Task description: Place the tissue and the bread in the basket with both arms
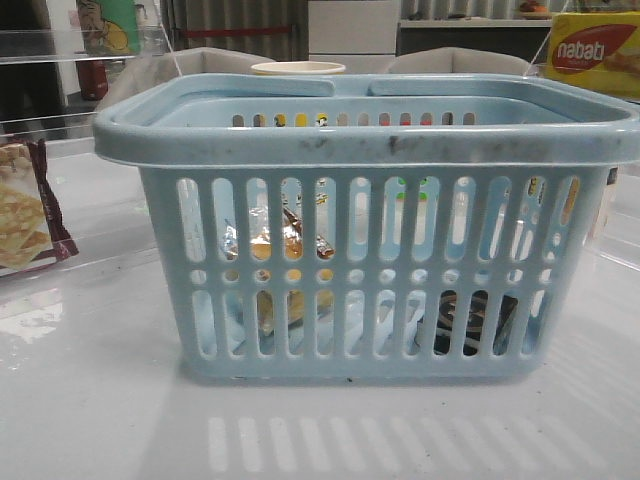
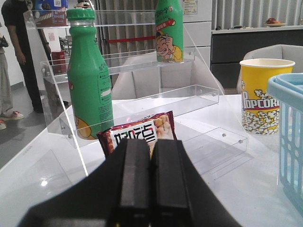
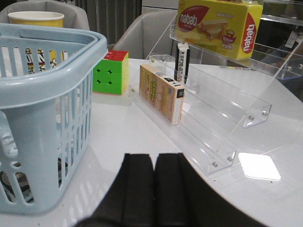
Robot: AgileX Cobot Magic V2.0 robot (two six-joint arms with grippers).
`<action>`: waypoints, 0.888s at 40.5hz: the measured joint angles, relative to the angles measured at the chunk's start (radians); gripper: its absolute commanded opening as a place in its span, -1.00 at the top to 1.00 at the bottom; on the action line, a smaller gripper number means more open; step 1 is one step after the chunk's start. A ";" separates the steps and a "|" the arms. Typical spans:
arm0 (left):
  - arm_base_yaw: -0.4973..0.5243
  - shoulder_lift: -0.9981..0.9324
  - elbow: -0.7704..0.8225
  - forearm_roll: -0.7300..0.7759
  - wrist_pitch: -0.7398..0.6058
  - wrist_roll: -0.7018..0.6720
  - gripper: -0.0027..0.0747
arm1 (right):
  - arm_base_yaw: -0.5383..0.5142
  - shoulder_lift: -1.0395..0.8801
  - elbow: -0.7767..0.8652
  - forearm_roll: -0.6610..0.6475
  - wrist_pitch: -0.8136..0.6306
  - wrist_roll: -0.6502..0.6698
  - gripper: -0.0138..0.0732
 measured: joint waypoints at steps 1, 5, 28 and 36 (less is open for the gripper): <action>0.000 0.000 0.000 0.000 0.000 0.000 0.70 | 0.000 0.000 0.000 0.001 -0.002 0.000 0.55; 0.000 0.000 0.000 0.000 0.000 0.000 0.70 | 0.000 -0.002 0.000 0.005 -0.006 0.000 0.55; 0.000 0.000 0.000 0.000 0.000 0.000 0.70 | -0.016 -0.002 0.000 0.063 -0.010 0.000 0.55; 0.000 0.000 0.000 0.000 0.000 0.000 0.70 | -0.038 -0.002 0.000 0.066 -0.010 0.000 0.55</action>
